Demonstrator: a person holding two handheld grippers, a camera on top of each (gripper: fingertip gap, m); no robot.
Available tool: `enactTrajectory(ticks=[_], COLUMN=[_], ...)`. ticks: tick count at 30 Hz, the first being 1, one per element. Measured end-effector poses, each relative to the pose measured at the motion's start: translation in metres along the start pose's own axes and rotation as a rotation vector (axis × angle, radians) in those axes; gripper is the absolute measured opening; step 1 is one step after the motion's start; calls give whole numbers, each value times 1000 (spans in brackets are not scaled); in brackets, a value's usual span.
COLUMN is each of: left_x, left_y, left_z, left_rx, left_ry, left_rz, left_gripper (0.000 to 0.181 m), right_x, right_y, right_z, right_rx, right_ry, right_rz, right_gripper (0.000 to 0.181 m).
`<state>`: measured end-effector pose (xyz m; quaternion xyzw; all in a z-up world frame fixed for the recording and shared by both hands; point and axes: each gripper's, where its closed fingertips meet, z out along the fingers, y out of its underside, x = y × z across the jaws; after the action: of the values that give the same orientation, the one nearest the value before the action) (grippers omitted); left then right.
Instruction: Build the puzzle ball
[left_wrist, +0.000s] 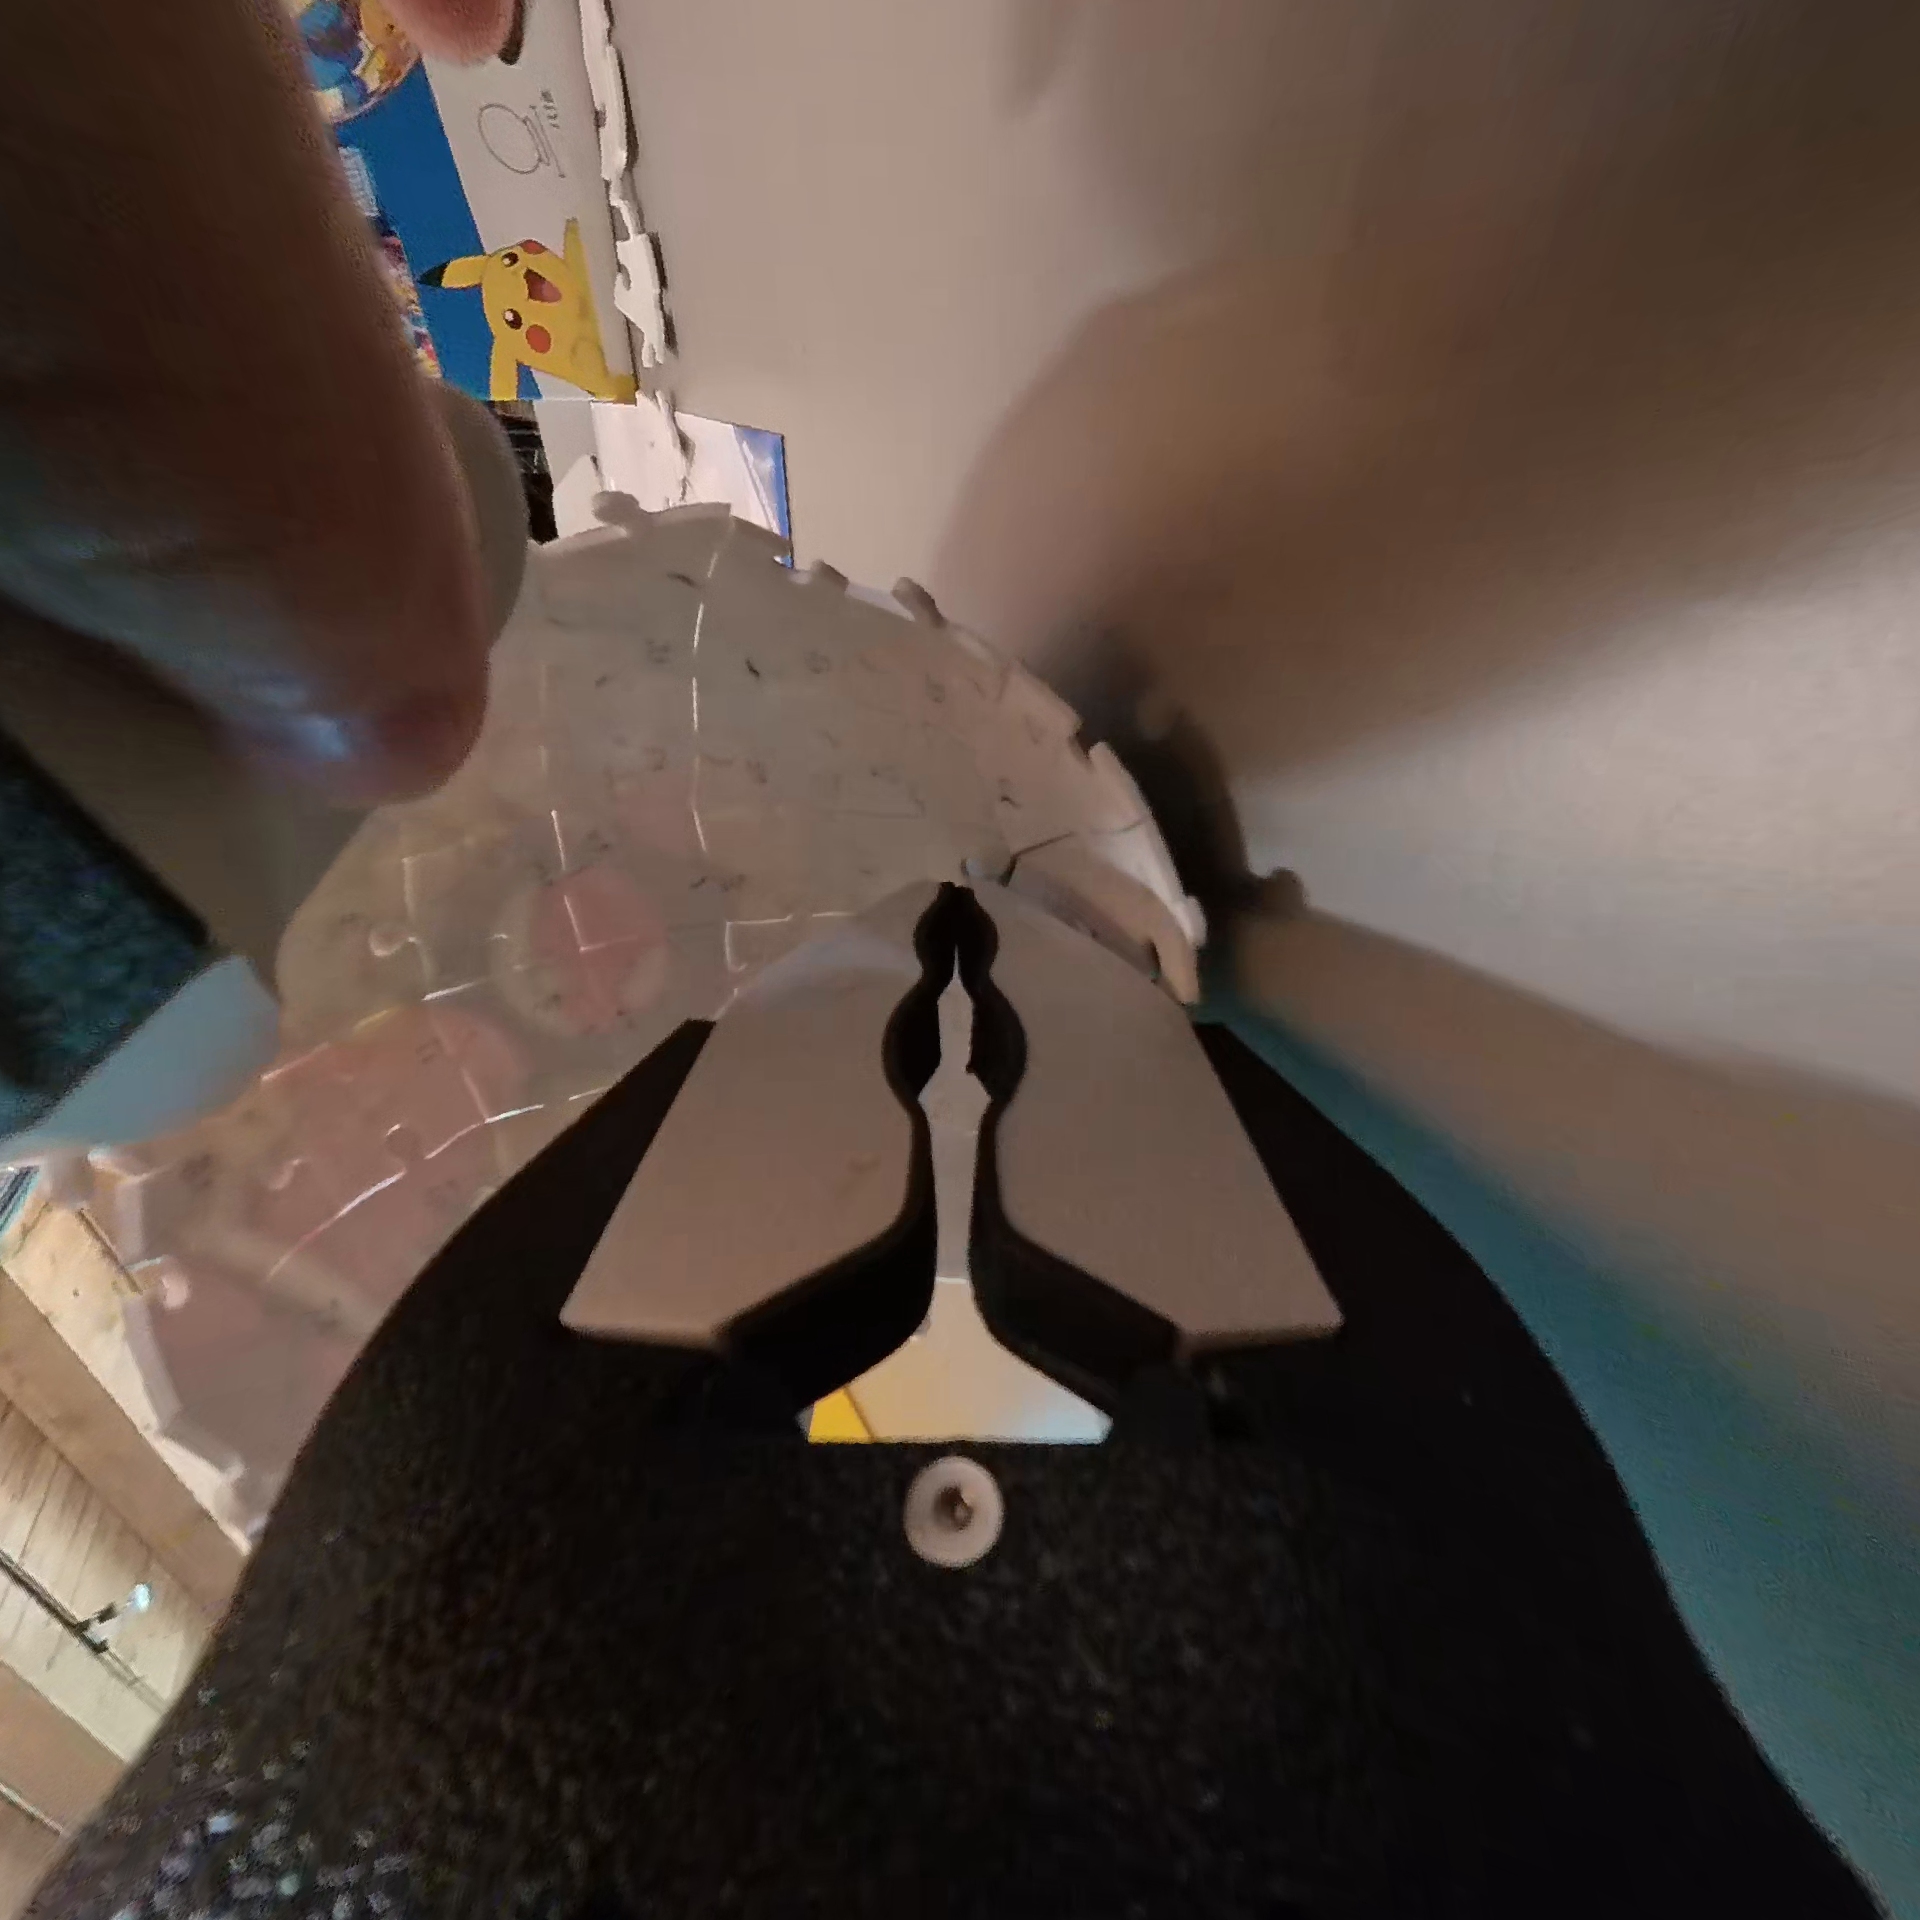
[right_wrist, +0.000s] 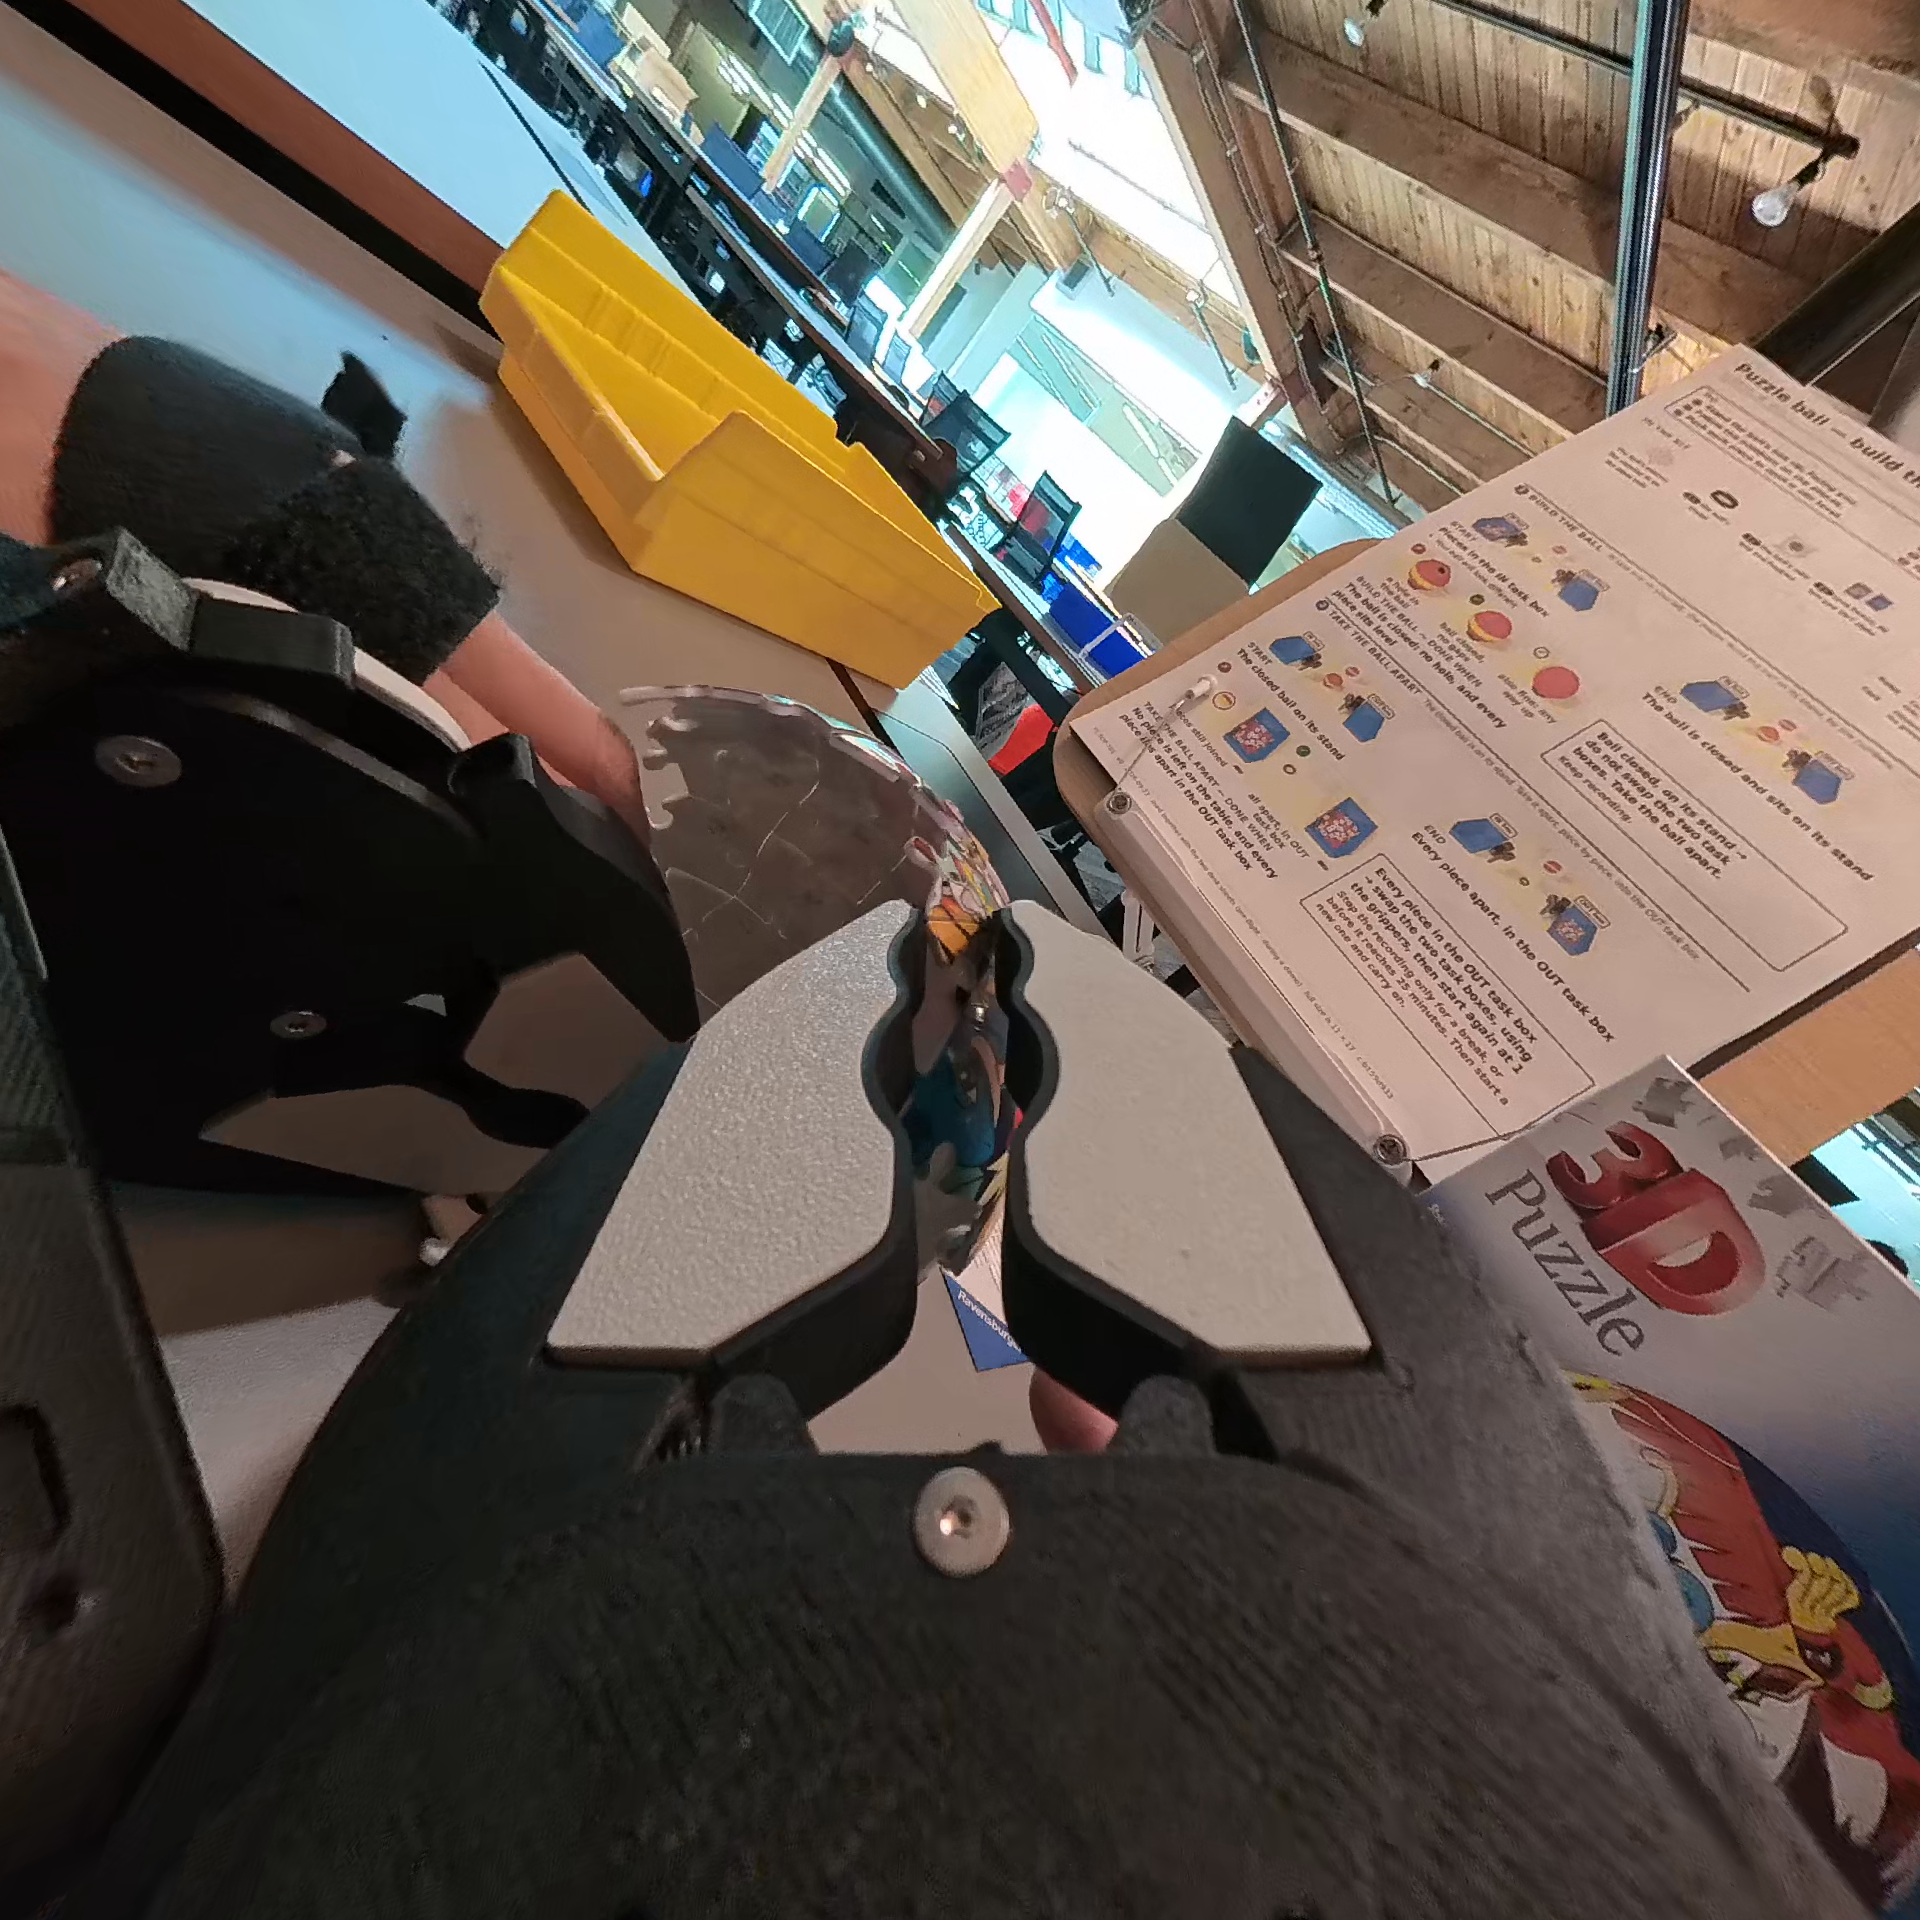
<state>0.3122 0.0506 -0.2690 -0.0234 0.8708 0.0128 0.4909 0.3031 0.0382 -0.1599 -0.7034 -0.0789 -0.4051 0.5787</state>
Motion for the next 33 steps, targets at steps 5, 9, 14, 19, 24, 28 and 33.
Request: enactTrajectory(ticks=[5, 9, 14, 19, 24, 28, 33], left_x=[-3, -6, 3, 17, 10, 7, 4], left_y=[2, 9, 22, 31, 29, 27, 27], left_z=[-1, -10, -30, -28, -17, -13, -10], left_rx=[35, 20, 17, -54, -93, -90, -77], left_ry=[-91, -168, -147, -61, -97, -117, -127], left_rz=[-76, -109, -233, -371, -348, -329, -278], left_gripper=[0, 0, 0, 0, 0, 0, 0], right_x=[-1, -2, -6, -9, -11, -9, -11], right_y=[-1, -3, -6, -8, -9, -8, -9], right_z=[0, 0, 0, -2, -4, -5, -5], right_rx=[-3, 0, 4, 8, 15, 10, 24], right_ry=[10, 13, 0, -19, -26, -25, -42], right_rz=[-16, -15, -34, -26, -9, -7, 15], right_gripper=[12, 12, 12, 13, 13, 13, 14])
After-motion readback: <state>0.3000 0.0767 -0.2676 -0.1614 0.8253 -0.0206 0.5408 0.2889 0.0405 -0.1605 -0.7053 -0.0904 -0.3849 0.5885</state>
